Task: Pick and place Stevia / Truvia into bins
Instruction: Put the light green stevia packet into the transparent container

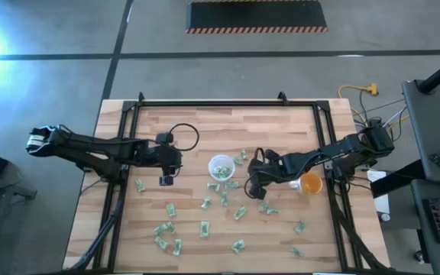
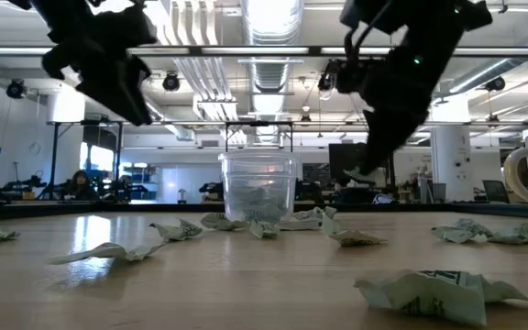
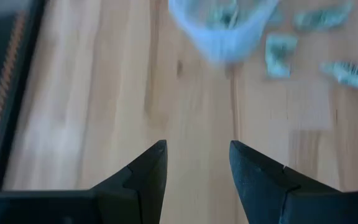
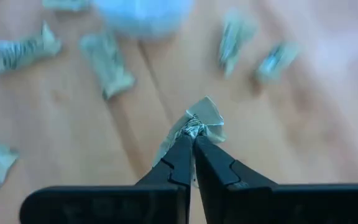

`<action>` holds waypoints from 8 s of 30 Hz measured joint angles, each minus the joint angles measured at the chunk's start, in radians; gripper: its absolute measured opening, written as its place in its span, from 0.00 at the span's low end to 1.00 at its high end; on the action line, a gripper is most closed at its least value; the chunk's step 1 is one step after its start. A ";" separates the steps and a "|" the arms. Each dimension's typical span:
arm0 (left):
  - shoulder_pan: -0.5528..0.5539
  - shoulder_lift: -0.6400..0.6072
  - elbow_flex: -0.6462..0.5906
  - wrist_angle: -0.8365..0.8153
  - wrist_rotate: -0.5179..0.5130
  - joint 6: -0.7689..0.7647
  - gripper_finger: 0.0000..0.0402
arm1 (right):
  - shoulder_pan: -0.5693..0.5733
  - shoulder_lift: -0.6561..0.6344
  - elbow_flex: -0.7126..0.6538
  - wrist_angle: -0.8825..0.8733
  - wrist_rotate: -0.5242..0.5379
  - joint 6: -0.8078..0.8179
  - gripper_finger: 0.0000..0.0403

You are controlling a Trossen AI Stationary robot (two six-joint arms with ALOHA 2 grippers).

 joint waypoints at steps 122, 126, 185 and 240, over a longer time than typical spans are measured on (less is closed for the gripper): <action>-0.122 0.365 -0.053 -0.194 0.110 -0.352 0.39 | -0.125 0.031 0.047 0.495 -0.232 -0.692 0.22; -0.122 0.365 -0.012 -0.240 0.116 -0.286 0.39 | -0.125 0.031 0.047 0.494 -0.232 -0.691 0.21; -0.122 0.489 -0.030 -0.271 0.146 -0.162 0.01 | -0.125 0.030 0.047 0.489 -0.232 -0.680 0.19; 0.069 0.538 0.158 0.628 0.157 0.460 0.04 | -0.037 -0.172 -0.032 -0.139 0.105 0.054 0.15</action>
